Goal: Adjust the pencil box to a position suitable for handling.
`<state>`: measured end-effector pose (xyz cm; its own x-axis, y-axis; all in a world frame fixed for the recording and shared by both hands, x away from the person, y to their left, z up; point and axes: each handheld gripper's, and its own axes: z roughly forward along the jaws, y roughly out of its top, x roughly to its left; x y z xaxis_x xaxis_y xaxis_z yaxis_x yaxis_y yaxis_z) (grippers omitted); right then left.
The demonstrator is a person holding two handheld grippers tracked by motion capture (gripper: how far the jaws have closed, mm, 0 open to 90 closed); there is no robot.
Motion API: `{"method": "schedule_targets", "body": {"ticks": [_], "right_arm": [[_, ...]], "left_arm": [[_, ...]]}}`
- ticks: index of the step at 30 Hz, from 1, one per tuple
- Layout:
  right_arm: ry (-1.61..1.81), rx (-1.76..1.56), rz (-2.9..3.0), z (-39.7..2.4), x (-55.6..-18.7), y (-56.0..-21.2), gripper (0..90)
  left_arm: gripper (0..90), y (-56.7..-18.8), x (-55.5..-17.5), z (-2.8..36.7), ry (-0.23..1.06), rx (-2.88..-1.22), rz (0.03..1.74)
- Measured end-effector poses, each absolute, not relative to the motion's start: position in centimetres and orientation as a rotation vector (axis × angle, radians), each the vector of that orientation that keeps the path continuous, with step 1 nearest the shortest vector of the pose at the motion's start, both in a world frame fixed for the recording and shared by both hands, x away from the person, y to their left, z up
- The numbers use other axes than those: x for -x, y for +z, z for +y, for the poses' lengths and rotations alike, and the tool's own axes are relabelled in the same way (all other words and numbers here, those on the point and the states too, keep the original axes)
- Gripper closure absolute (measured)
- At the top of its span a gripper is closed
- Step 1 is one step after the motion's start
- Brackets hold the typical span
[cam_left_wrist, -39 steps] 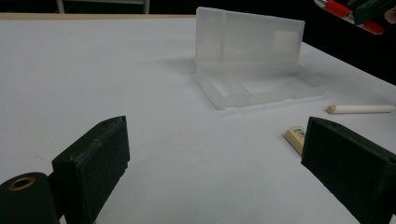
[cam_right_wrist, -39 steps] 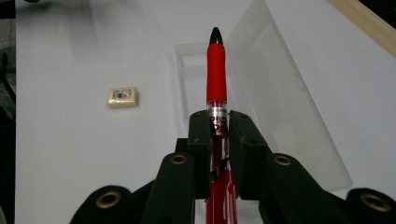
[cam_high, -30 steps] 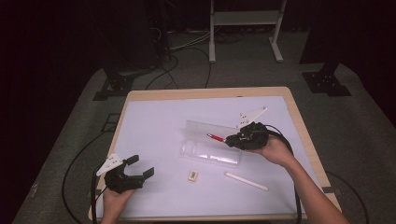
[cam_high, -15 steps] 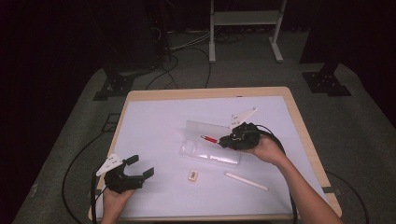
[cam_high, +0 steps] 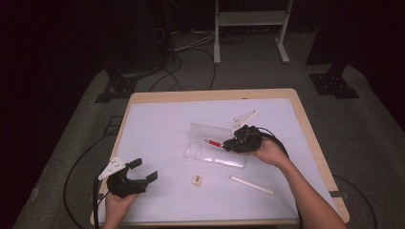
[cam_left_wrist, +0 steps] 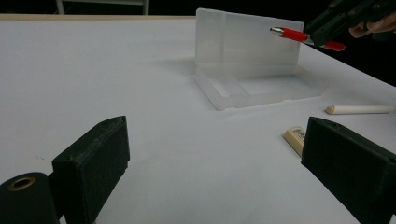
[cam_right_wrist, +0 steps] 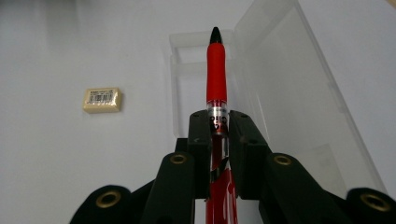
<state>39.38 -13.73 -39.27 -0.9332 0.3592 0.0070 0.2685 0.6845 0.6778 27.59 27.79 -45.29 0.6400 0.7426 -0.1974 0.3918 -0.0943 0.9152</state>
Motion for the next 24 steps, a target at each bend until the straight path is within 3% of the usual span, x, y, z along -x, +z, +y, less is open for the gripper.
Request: {"method": "schedule_targets", "body": {"ticks": [24], "right_arm": [[1.046,-0.564,2.819,-12.9,-40.9,-42.2,78.6]], "left_arm": [[7.3,-45.3,-27.6,27.8,0.377,-1.709,0.931]]}}
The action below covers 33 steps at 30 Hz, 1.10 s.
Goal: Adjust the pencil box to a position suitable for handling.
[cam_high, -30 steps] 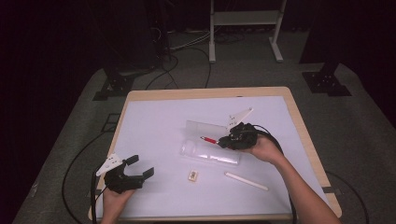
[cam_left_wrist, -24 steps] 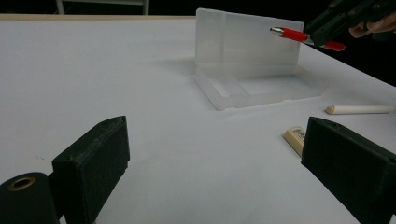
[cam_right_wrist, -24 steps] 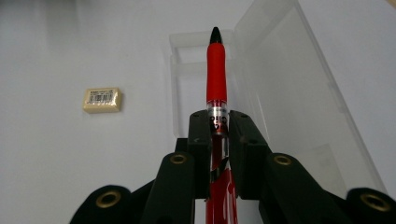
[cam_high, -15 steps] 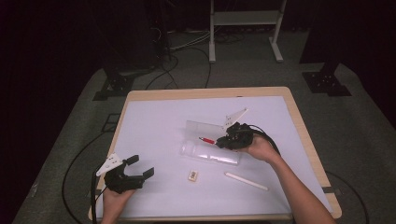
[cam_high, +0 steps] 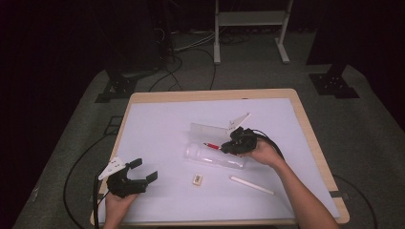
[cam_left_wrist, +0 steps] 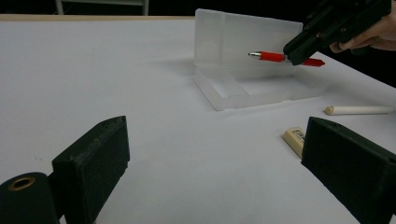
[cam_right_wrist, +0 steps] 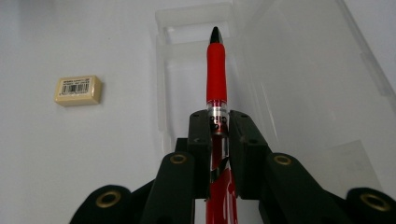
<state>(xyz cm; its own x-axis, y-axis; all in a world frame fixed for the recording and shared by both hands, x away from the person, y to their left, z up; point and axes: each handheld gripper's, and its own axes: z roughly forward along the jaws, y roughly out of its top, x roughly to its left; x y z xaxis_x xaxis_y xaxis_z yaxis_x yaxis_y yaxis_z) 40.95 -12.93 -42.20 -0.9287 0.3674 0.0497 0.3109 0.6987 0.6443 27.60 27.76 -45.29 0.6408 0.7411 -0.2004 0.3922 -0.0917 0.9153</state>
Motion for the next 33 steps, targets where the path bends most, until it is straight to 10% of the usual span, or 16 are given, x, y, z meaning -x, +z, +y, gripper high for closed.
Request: {"method": "schedule_targets", "body": {"ticks": [33], "right_arm": [[1.002,-0.607,2.861,-12.2,-41.9,-44.8,78.5]], "left_arm": [[7.3,-45.3,-27.6,27.8,0.375,-1.708,0.930]]}}
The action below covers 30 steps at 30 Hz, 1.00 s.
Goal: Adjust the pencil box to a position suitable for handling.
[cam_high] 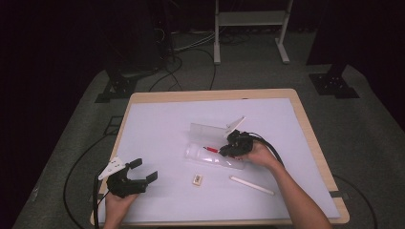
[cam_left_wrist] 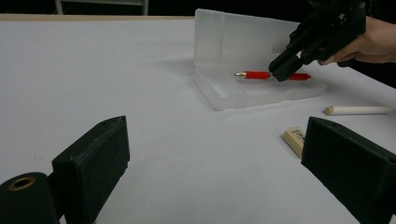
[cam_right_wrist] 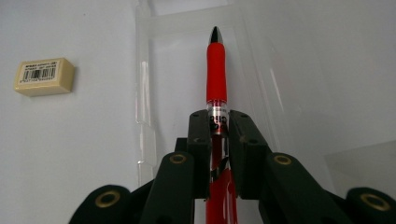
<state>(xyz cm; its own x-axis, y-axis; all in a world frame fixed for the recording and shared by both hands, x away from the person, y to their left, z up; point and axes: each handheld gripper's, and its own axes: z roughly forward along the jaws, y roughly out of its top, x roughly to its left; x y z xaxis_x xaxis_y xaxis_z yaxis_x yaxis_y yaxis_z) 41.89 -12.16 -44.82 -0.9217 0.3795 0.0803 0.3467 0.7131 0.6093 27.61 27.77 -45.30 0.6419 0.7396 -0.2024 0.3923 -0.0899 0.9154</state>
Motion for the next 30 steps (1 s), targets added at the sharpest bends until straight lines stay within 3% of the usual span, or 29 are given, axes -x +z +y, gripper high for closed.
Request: {"method": "schedule_targets", "body": {"ticks": [30], "right_arm": [[0.986,-0.615,2.881,-11.91,-41.94,-45.29,75.9]], "left_arm": [[7.3,-45.27,-27.61,27.81,0.375,-1.706,0.929]]}}
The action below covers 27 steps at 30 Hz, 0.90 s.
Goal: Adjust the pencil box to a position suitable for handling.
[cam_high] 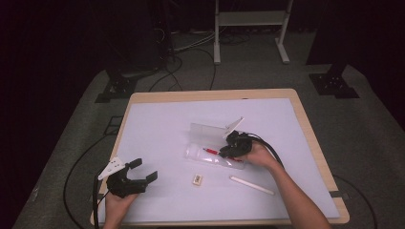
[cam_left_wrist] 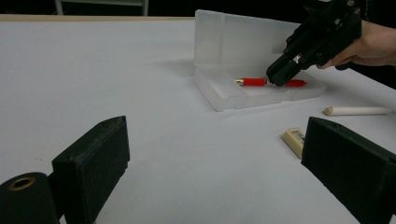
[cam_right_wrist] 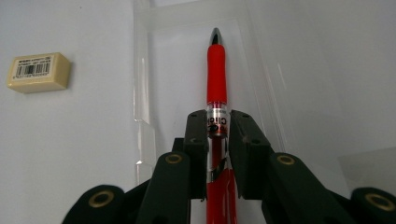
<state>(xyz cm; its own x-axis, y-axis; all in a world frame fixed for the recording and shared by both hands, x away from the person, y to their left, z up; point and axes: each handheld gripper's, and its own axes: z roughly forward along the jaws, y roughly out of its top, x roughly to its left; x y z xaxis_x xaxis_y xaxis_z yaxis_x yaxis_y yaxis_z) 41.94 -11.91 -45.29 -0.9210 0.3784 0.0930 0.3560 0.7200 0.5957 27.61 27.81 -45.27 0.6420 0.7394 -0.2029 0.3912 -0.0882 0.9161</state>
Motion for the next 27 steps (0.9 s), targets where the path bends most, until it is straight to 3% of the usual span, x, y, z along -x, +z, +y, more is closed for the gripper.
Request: {"method": "schedule_targets", "body": {"ticks": [27], "right_arm": [[1.092,-0.632,2.800,-15.8,-39.1,-42.6,71.2]], "left_arm": [[7.3,-45.3,-27.7,27.7,0.375,-1.713,0.927]]}}
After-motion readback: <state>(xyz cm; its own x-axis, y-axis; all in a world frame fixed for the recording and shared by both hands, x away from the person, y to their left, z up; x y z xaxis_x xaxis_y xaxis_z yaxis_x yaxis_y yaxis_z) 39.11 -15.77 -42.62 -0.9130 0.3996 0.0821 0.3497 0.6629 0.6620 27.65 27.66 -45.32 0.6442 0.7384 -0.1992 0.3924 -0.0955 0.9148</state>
